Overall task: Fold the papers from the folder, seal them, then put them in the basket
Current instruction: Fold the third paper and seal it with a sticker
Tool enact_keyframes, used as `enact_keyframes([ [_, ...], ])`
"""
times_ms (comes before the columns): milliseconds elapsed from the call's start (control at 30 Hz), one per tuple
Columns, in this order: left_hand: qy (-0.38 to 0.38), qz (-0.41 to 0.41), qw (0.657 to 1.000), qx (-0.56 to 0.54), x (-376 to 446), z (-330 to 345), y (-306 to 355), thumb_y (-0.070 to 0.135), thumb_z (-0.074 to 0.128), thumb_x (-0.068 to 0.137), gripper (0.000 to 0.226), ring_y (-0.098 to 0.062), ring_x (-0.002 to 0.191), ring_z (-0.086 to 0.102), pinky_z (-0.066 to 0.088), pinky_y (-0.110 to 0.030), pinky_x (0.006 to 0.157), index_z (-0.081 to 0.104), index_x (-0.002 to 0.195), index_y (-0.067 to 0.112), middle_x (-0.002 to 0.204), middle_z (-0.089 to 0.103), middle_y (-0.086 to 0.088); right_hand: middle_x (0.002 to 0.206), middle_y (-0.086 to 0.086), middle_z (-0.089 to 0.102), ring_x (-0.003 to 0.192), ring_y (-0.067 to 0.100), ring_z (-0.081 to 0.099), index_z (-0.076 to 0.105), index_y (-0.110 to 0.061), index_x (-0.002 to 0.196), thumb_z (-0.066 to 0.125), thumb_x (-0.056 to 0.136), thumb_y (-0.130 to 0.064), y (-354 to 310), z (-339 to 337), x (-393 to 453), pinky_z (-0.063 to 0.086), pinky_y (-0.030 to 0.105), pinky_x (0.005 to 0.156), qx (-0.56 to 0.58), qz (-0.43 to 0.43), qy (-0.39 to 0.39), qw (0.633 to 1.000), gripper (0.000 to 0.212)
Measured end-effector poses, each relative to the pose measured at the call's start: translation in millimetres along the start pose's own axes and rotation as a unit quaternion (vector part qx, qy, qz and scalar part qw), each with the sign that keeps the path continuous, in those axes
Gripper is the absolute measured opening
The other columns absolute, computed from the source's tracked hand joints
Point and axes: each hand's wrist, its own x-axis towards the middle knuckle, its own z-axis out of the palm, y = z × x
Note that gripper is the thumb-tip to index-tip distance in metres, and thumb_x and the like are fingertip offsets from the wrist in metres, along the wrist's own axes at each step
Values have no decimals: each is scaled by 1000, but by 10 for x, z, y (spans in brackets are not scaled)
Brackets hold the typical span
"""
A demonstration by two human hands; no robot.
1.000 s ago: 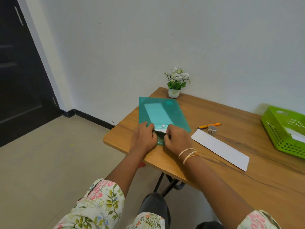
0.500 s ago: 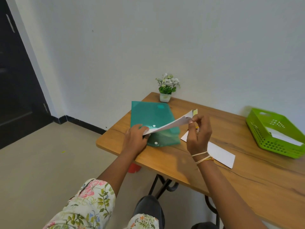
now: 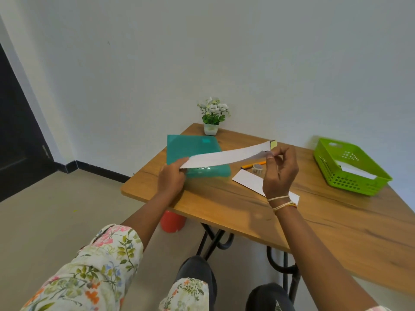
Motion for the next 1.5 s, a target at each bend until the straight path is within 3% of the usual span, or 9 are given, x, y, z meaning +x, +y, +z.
enact_keyframes([
  [100, 23, -100, 989, -110, 87, -95, 123, 17, 53, 94, 61, -23, 112, 58, 57, -44, 82, 28, 148, 28, 130, 58, -4, 74, -6, 49, 69, 19, 52, 52, -5, 81, 56, 82, 2, 52, -29, -92, 47, 29, 63, -31, 7, -23, 999, 7],
  [233, 18, -117, 991, -64, 99, -98, 185, 19, 62, 89, 83, -26, 122, 51, 54, -48, 89, 9, 151, 29, 141, 47, -7, 73, 2, 55, 67, 18, 54, 55, -6, 76, 63, 75, 0, 198, -43, -373, 47, 27, 62, -93, -4, -81, 992, 10],
  [433, 9, -23, 999, 24, -243, 66, 204, 2, 45, 83, 52, -21, 133, 39, 29, -49, 112, 52, 131, 23, 143, 46, -3, 78, -3, 59, 73, 12, 56, 57, -17, 77, 65, 73, -7, 406, -19, -766, 50, 23, 66, -165, 62, -284, 942, 13],
  [600, -67, 109, 986, 105, -384, 107, 344, 34, 34, 88, 45, -13, 141, 28, 0, -47, 119, 61, 124, 27, 147, 43, 3, 83, -8, 64, 79, 7, 58, 62, -26, 82, 68, 79, -20, 455, 78, -866, 54, 25, 71, -205, 101, -399, 888, 8],
  [833, -276, 96, 943, 157, -376, 301, 544, 61, 41, 92, 56, -12, 145, 20, 3, -49, 118, 41, 142, 35, 156, 29, 7, 88, -10, 68, 85, 7, 58, 74, -28, 84, 74, 78, -35, 456, 48, -832, 54, 25, 75, -211, 154, -416, 871, 10],
  [1100, -294, 112, 927, 203, -357, 312, 529, 69, 45, 85, 70, -12, 145, 18, 7, -47, 118, 33, 146, 37, 158, 25, 9, 80, -3, 68, 80, 13, 62, 71, -20, 84, 65, 86, -29, 633, -37, -460, 52, 30, 76, -237, 274, -305, 881, 11],
  [1233, -273, 85, 945, 156, -409, 251, 606, 63, 54, 82, 67, -13, 140, 29, 13, -46, 118, 39, 142, 35, 152, 35, 9, 123, 11, 56, 116, 28, 51, 59, -16, 120, 72, 75, -44, 933, -95, -72, 45, 36, 92, -403, 287, -365, 788, 55],
  [1400, -258, 55, 958, 117, -471, 151, 720, 53, 64, 81, 63, -20, 133, 37, 28, -47, 114, 43, 138, 35, 144, 45, 6, 129, 12, 52, 120, 31, 48, 49, -16, 125, 75, 56, -67, 1138, -142, 254, 46, 41, 94, -484, 344, -461, 659, 90],
  [1500, -252, 50, 961, 98, -474, 162, 704, 50, 65, 80, 60, -20, 132, 39, 30, -49, 113, 45, 135, 36, 141, 49, 5, 132, 11, 51, 121, 30, 49, 45, -9, 132, 77, 64, -61, 1084, -118, 304, 45, 39, 93, -465, 368, -495, 635, 92],
])
